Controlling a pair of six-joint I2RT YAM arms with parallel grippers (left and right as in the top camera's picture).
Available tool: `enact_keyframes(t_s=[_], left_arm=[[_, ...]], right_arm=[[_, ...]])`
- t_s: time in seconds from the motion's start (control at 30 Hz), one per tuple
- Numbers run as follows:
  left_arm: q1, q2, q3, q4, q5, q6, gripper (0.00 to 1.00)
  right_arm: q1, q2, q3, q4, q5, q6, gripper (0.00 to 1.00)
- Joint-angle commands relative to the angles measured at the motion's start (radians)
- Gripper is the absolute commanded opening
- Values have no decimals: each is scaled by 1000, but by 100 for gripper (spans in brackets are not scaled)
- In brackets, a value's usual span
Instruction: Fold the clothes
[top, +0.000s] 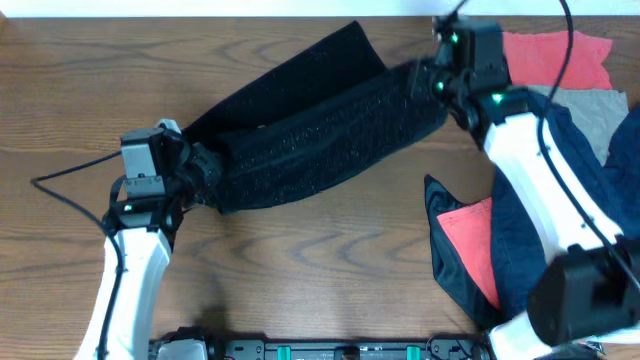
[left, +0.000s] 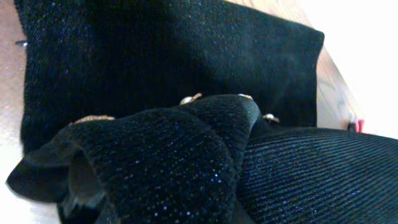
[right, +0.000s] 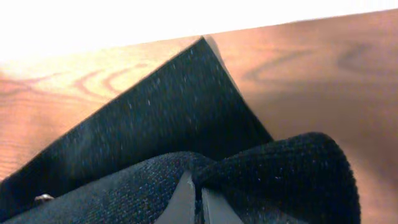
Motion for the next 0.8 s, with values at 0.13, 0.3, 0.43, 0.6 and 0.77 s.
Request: enact_keyframes(t_s=[0.13, 0.3, 0.43, 0.6, 0.77], left_arm=[[57, 149, 15, 87, -90, -149, 6], [98, 237, 15, 266, -97, -150, 13], [108, 320, 15, 393, -126, -150, 79], [152, 379, 15, 393, -34, -180, 98], [193, 375, 15, 394, 59, -180, 98]], right_arm=[[46, 206, 188, 85, 30, -41, 1], [89, 338, 203, 312, 23, -40, 1], [128, 441, 203, 477, 22, -40, 43], [143, 474, 203, 419, 23, -81, 99], [110, 435, 203, 261, 77, -172, 99]])
